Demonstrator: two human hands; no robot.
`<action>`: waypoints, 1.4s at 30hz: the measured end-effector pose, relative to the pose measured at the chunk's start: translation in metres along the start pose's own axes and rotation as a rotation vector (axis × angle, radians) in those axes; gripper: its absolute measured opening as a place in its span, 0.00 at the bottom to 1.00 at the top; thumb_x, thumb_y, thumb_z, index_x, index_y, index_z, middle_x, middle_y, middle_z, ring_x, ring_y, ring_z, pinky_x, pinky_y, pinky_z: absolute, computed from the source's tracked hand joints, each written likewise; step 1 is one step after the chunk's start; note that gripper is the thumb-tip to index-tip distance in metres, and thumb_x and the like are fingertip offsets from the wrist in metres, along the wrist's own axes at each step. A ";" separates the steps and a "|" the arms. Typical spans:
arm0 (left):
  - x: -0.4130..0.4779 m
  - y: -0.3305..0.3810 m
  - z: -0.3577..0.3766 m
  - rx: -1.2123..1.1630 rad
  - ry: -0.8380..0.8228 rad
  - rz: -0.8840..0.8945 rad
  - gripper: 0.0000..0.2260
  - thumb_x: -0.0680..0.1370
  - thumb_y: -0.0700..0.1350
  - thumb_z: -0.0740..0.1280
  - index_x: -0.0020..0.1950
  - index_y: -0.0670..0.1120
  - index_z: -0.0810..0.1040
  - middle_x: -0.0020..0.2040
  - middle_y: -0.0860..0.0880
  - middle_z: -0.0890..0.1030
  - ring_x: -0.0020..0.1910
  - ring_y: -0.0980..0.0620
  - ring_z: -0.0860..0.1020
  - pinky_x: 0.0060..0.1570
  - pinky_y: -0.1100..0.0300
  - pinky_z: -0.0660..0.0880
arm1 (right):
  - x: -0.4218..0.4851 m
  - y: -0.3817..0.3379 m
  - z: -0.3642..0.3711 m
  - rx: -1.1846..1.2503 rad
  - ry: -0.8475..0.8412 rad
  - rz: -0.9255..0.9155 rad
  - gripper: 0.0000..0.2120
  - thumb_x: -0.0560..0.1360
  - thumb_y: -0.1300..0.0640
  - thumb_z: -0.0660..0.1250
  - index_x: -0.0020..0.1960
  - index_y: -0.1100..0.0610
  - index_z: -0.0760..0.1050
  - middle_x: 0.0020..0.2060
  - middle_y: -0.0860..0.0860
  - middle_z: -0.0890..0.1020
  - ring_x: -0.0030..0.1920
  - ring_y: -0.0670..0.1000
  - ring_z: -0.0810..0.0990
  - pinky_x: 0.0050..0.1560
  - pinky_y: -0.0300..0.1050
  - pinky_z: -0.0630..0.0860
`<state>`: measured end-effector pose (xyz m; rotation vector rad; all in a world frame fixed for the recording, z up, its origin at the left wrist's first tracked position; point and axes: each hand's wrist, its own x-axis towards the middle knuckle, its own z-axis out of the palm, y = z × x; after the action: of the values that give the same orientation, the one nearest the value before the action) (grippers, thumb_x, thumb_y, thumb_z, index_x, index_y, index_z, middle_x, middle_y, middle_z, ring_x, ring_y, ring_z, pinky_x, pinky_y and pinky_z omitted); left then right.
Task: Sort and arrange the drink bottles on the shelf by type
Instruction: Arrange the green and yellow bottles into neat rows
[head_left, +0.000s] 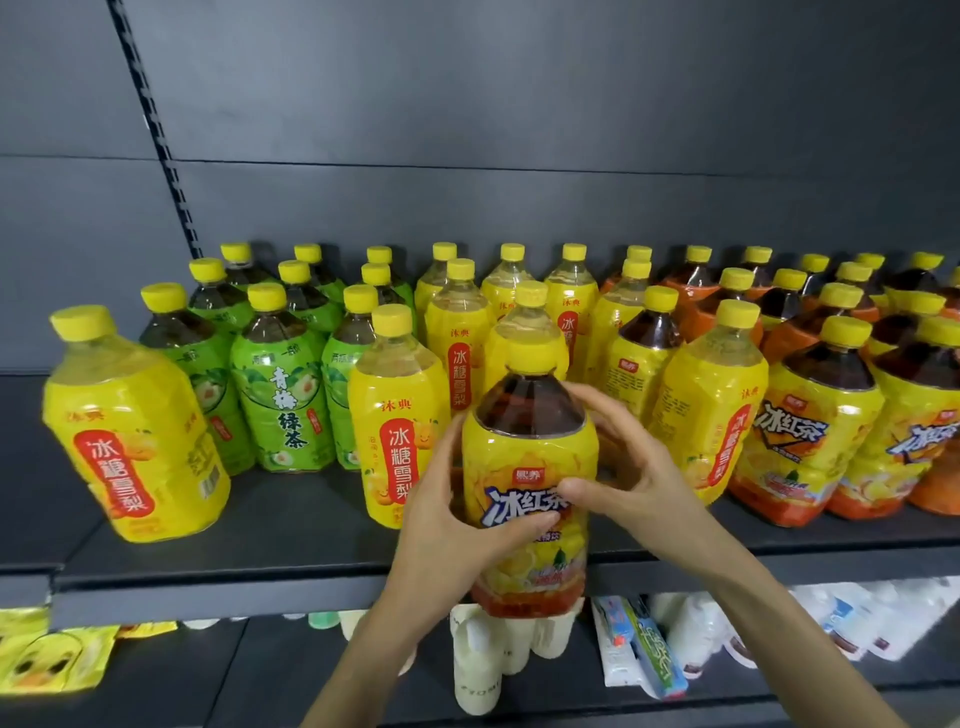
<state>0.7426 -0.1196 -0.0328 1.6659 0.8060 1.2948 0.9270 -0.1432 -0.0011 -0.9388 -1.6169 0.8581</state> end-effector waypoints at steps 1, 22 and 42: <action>-0.003 0.005 -0.008 -0.012 0.033 0.010 0.40 0.58 0.55 0.80 0.66 0.65 0.66 0.59 0.60 0.78 0.58 0.57 0.78 0.53 0.55 0.79 | 0.005 -0.005 0.004 0.017 -0.054 0.000 0.33 0.66 0.40 0.73 0.69 0.40 0.67 0.62 0.42 0.76 0.63 0.45 0.75 0.54 0.39 0.76; -0.011 -0.027 -0.149 0.127 0.536 -0.015 0.40 0.59 0.43 0.77 0.68 0.58 0.67 0.59 0.54 0.78 0.56 0.56 0.78 0.44 0.64 0.80 | 0.106 0.089 0.033 -0.733 0.580 0.099 0.49 0.70 0.47 0.73 0.75 0.44 0.40 0.73 0.58 0.57 0.69 0.59 0.66 0.58 0.55 0.72; 0.006 -0.055 -0.148 0.032 0.406 -0.065 0.43 0.63 0.42 0.74 0.74 0.60 0.60 0.63 0.53 0.76 0.59 0.54 0.77 0.52 0.54 0.79 | 0.162 0.113 0.010 -0.677 0.571 0.194 0.52 0.66 0.47 0.76 0.77 0.49 0.43 0.71 0.59 0.60 0.68 0.62 0.67 0.59 0.62 0.73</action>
<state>0.6014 -0.0557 -0.0660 1.4044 1.1136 1.6064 0.9087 0.0511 -0.0358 -1.6576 -1.3198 0.1007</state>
